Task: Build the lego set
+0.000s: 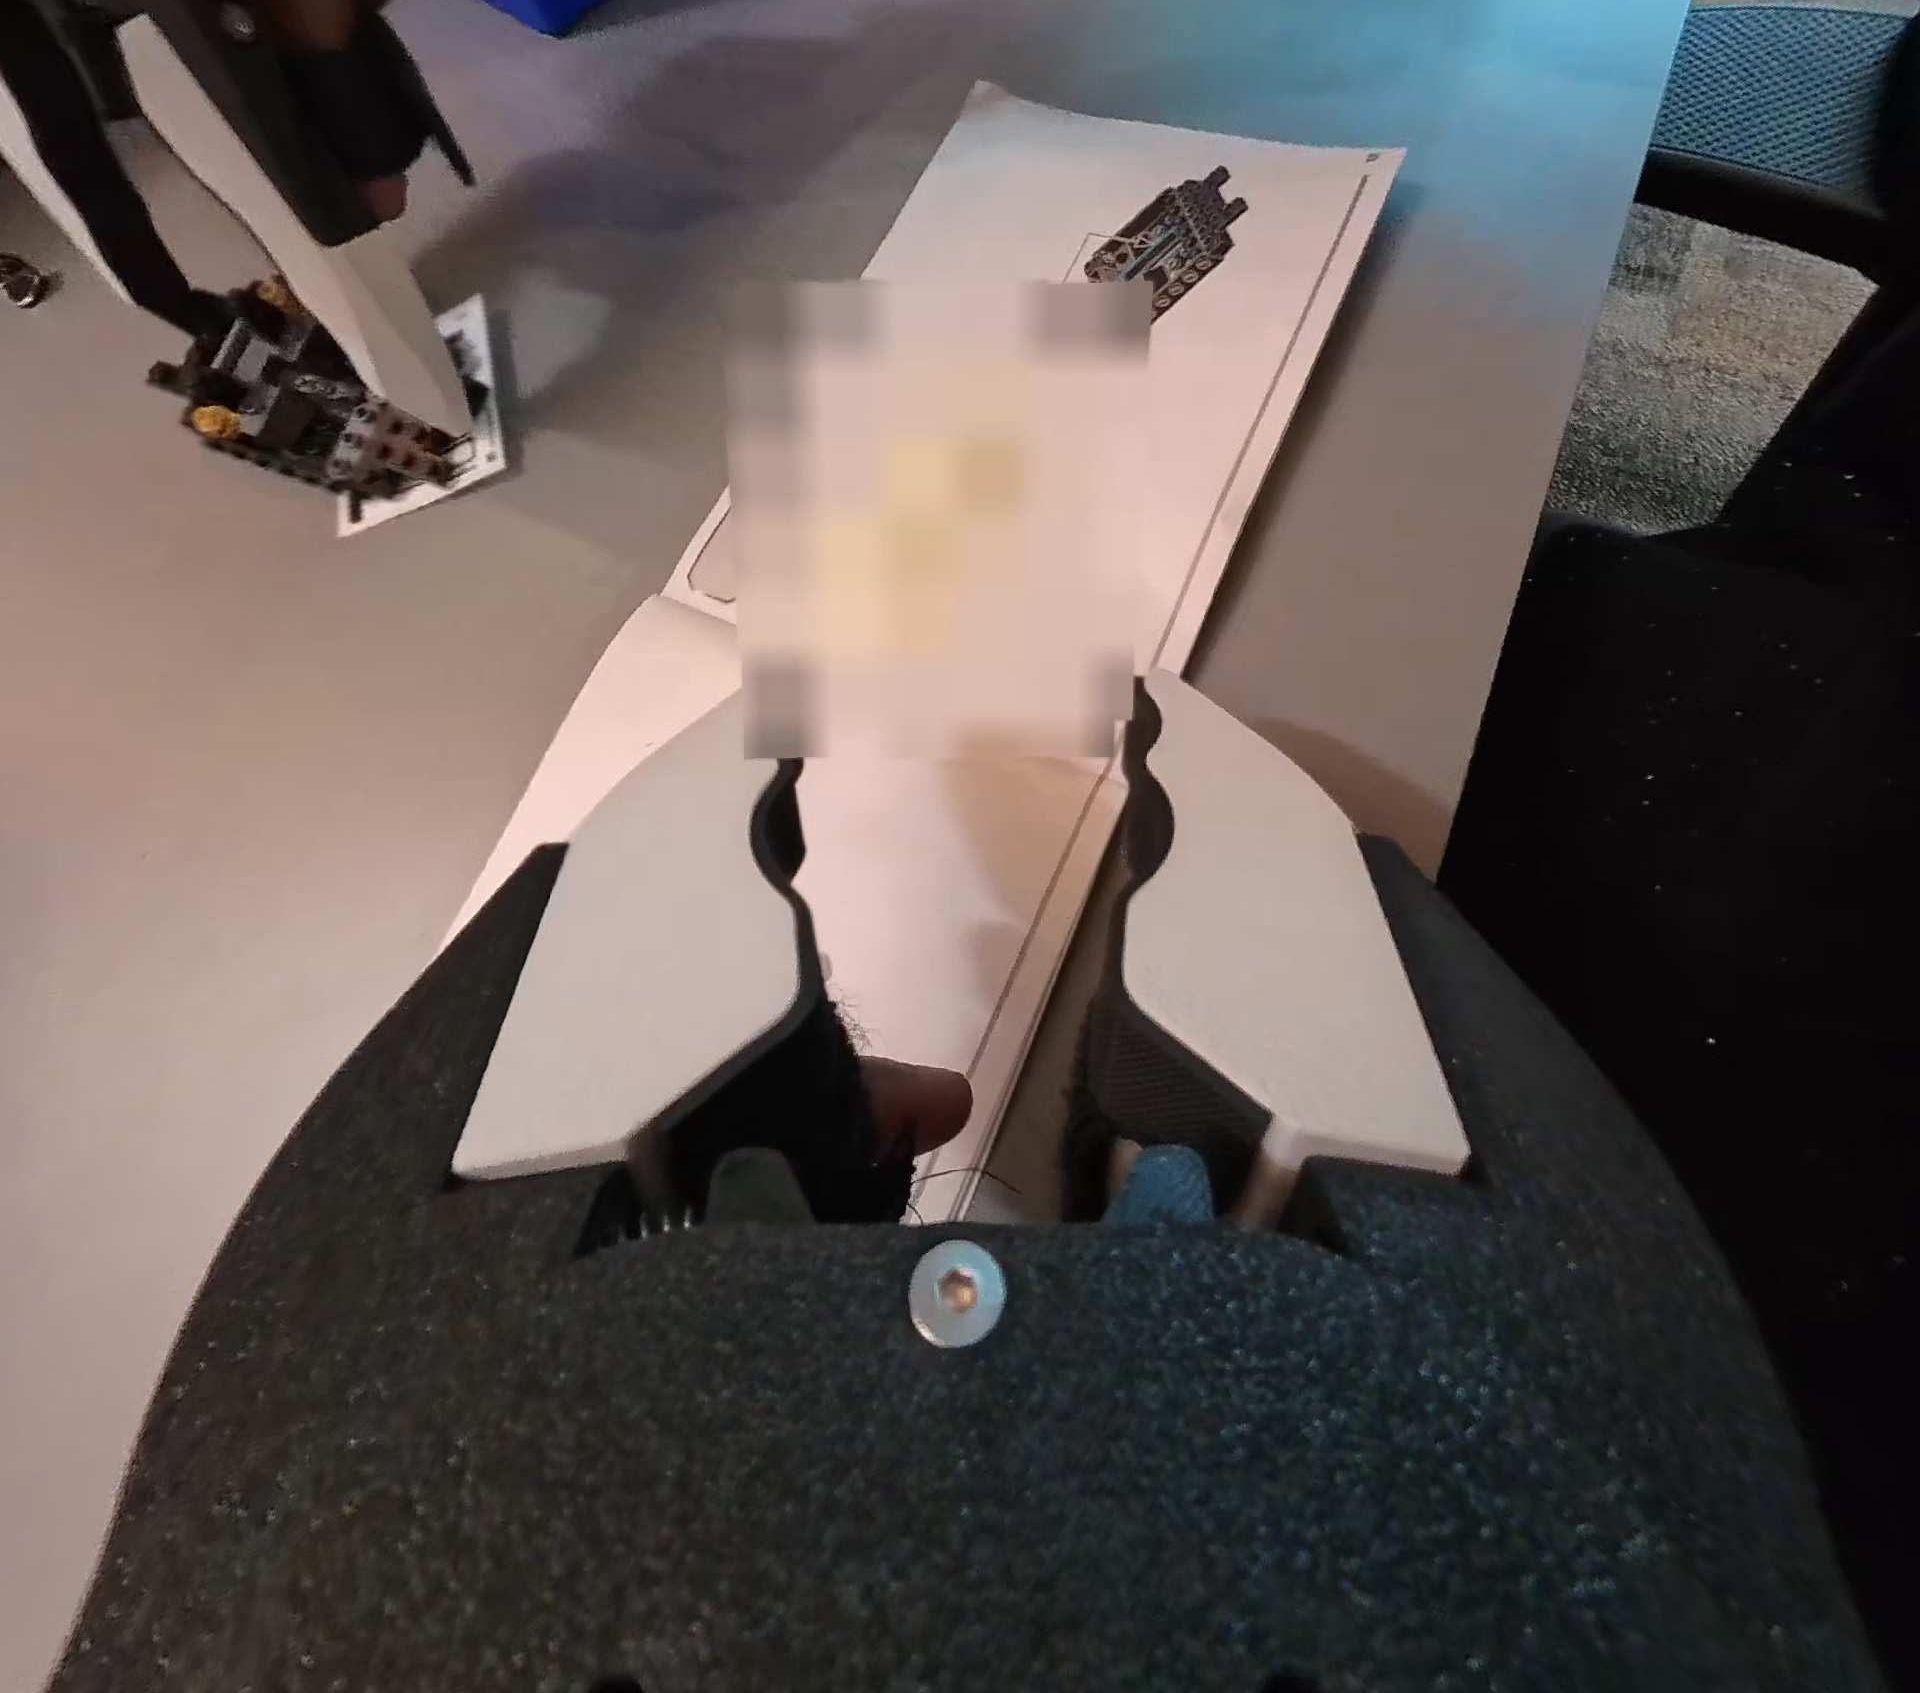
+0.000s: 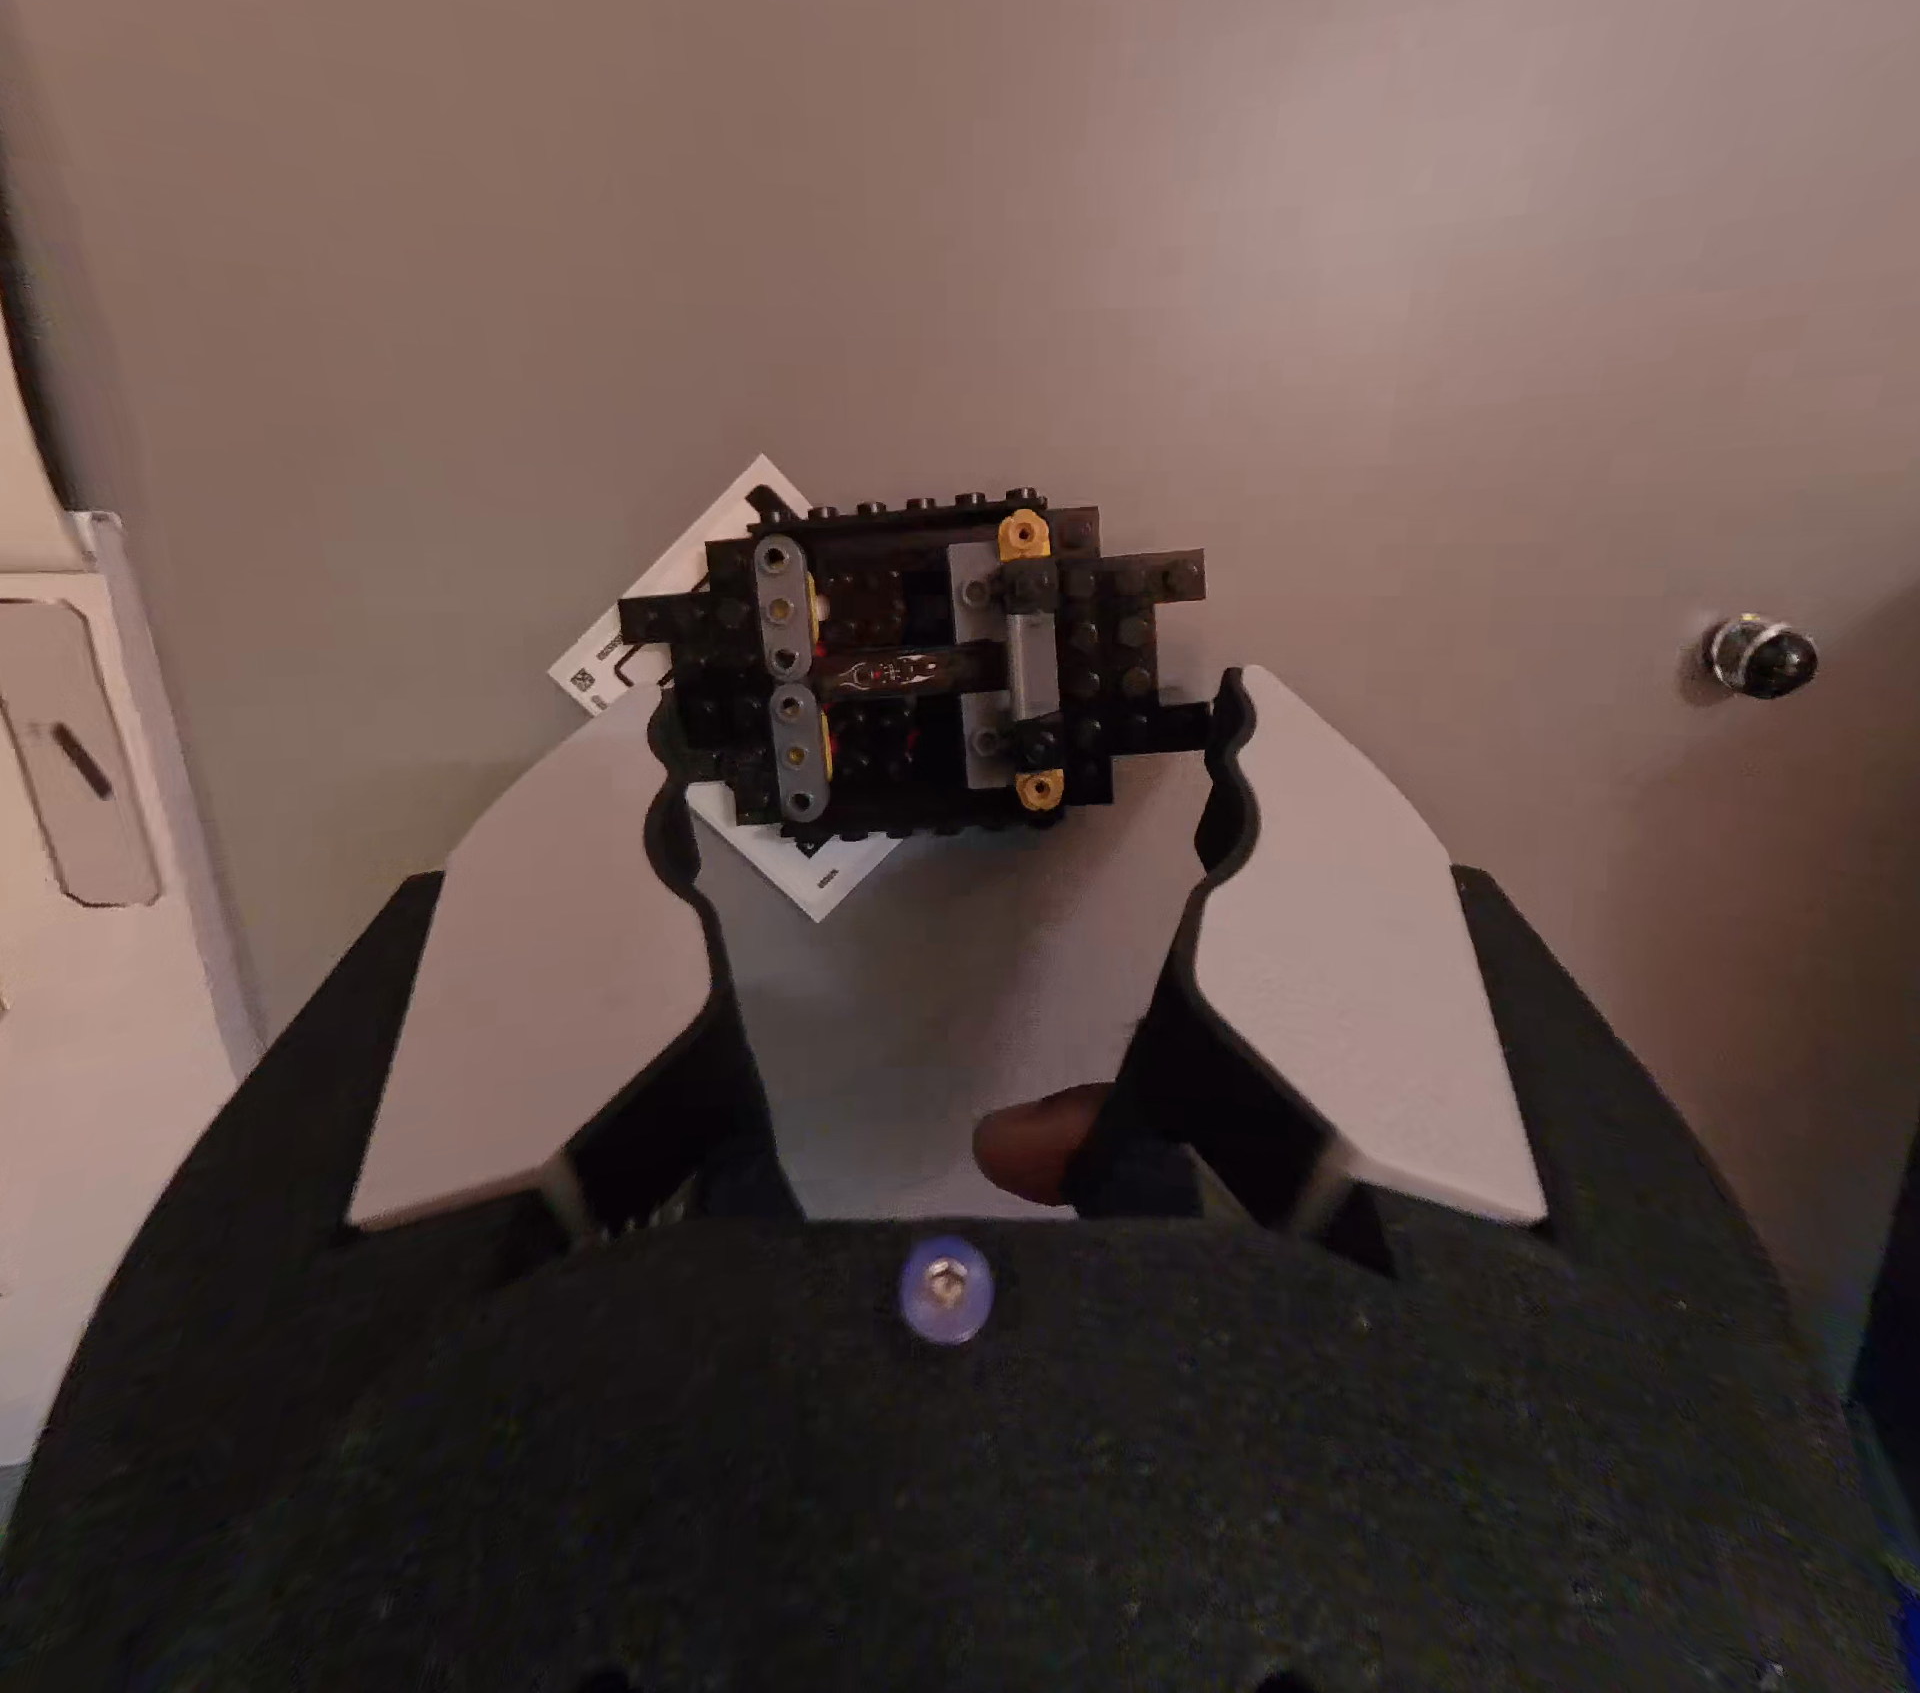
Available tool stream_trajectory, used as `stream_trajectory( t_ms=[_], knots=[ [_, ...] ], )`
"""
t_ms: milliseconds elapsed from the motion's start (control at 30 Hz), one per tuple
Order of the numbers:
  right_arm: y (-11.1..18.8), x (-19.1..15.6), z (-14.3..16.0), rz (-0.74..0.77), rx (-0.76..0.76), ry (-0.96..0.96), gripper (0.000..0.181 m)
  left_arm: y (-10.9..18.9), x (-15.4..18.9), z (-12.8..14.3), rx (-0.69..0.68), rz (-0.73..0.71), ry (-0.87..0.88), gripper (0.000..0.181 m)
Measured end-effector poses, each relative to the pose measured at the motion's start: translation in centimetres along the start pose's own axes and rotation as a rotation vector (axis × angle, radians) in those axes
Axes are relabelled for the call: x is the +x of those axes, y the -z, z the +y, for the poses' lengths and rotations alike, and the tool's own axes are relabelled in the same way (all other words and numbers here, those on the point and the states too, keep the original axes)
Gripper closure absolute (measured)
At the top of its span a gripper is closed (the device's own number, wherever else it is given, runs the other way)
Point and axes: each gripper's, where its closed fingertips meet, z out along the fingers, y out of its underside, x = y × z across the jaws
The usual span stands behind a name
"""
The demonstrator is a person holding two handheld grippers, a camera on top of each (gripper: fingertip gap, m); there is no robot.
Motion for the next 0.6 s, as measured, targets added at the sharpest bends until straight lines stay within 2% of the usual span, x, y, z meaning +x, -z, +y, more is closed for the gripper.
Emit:
stream_trajectory(
  t_ms=[233, 600],
  knots=[
    [3.6, -3.0, -0.9, 0.196, -0.088, -0.008, 0.086, 1.2, -2.5, 0.6, 0.020, -0.130, 0.050, 0.122],
    [4.3, -7.6, -0.9, 0.232, -0.070, -0.022, 0.086, 1.7, -3.2, 1.5, -0.004, -0.204, 0.033, 0.124]
  ],
)
